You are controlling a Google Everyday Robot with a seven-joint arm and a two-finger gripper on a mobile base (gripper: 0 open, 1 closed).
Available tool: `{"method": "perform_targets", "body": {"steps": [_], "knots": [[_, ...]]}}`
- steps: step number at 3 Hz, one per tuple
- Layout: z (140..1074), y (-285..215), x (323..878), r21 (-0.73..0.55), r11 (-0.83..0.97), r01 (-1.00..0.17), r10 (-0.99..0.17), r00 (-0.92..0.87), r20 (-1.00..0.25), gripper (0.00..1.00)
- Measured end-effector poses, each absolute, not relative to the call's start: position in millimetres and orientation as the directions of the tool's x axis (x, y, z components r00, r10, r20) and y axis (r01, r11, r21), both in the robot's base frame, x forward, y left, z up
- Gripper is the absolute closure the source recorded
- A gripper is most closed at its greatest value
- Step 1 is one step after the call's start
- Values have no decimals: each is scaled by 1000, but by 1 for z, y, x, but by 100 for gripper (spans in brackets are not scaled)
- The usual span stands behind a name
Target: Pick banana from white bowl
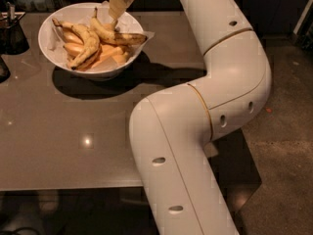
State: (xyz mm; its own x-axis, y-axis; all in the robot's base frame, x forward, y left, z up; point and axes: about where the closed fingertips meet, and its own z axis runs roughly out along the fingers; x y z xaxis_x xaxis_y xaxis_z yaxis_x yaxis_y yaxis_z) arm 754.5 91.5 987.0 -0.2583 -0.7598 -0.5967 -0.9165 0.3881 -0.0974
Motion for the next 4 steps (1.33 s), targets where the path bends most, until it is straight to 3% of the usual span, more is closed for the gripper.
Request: {"method": "perform_targets", "body": {"steps": [2,3,4], "knots": [[987,92,755,-97,388,-916,-760,-258,-597,12],[986,92,756,-98,389,-916,-759,-258,-598,0],[980,91,758,-70,410,-910,-743,-288,-605,0]]}}
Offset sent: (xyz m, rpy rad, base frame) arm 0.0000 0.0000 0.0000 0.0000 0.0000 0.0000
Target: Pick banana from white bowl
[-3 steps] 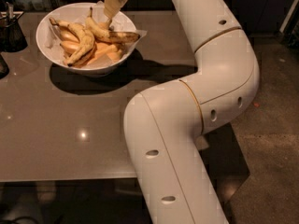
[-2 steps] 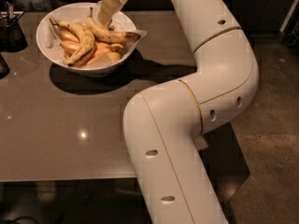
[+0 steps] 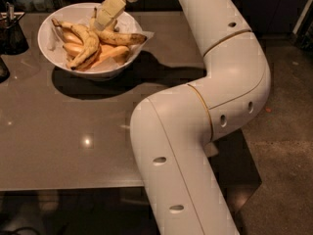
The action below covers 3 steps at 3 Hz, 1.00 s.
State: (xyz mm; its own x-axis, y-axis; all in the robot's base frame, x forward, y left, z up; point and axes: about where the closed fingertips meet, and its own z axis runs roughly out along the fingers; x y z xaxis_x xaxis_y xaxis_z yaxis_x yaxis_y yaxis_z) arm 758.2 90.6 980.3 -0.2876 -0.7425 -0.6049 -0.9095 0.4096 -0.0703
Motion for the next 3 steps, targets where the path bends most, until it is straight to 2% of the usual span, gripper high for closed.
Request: {"method": "perform_targets", "body": {"steps": [1,3], "knots": [[974,88,760,-46,426,-903,-731,-315,-605,0],[966,81,762,-43,441,-896,-740,-336,-582,42]]}}
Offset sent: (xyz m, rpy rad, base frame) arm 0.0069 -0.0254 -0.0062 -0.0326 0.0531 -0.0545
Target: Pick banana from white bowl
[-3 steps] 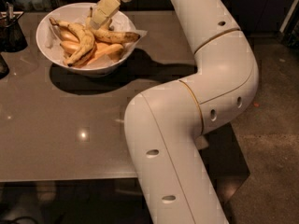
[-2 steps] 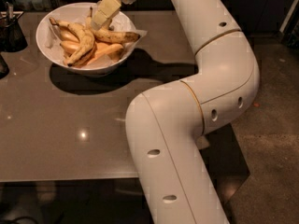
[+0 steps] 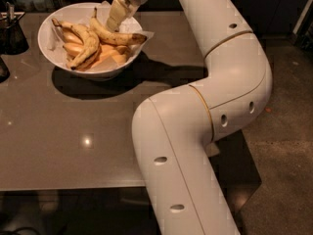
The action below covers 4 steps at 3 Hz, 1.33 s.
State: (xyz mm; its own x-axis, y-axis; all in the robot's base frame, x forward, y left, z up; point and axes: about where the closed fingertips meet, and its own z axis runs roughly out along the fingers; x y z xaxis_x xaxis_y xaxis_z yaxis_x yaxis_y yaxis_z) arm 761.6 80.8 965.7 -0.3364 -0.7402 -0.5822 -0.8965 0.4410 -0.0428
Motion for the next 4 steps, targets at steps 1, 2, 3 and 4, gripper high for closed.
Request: {"method": "perform_targets", "body": {"steps": [1,2,3,4], "knots": [[963,80,762,-46,439,-897,-747,-336,-574,49],[956,81,762,-52,429,-902,-766,-333,-551,48],[935,84,760,-43,404,-914,-800,-330,-502,48],[912,85,759,-15,383,-924,-823,-333,-460,52]]}}
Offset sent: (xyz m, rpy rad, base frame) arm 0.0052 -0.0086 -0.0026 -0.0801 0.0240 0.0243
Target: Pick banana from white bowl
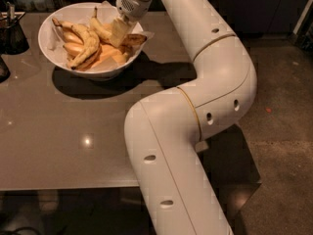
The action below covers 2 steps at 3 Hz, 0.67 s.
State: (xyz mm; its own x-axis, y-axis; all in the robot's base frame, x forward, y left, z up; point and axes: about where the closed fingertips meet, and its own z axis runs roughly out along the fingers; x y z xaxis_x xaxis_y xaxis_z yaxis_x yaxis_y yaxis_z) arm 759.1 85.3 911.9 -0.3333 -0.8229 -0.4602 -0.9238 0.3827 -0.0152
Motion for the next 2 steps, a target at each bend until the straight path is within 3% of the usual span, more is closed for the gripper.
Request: {"method": "perform_targets", "body": {"steps": [1,2], "knots": [[915,85,758,-16,382,-924,-823,-333,-461,63],[912,87,758,-15,373,-928,-827,-324,-459,82]]}}
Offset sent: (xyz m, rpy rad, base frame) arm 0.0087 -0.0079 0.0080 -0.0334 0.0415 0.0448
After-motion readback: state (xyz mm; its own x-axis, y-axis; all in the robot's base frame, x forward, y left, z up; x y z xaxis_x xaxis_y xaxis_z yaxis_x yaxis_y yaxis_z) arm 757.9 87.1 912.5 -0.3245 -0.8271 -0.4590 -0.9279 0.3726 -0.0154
